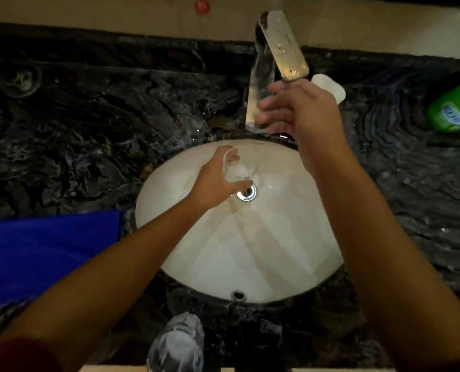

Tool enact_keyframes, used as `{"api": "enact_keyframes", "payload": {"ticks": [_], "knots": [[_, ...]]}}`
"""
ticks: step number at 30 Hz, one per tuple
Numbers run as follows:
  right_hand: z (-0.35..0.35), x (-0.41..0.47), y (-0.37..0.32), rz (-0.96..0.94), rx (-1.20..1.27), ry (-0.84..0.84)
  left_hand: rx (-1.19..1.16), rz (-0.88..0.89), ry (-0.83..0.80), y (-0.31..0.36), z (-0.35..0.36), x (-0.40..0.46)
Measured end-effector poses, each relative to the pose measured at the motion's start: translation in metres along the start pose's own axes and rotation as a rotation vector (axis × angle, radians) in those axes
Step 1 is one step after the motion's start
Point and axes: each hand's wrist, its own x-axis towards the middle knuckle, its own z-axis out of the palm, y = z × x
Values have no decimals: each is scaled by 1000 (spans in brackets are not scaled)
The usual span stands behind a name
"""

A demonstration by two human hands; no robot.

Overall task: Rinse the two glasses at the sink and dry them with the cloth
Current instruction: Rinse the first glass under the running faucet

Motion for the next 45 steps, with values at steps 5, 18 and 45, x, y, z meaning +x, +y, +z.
{"api": "enact_keyframes", "payload": {"ticks": [5, 18, 45], "knots": [[-4, 7, -17, -140, 27, -138, -19, -39, 19, -9, 10, 10], [-32, -8, 131, -79, -651, -210, -17, -25, 31, -10, 13, 29], [-3, 64, 116, 417, -770, -665, 114, -172, -322, 9, 2, 33]]}}
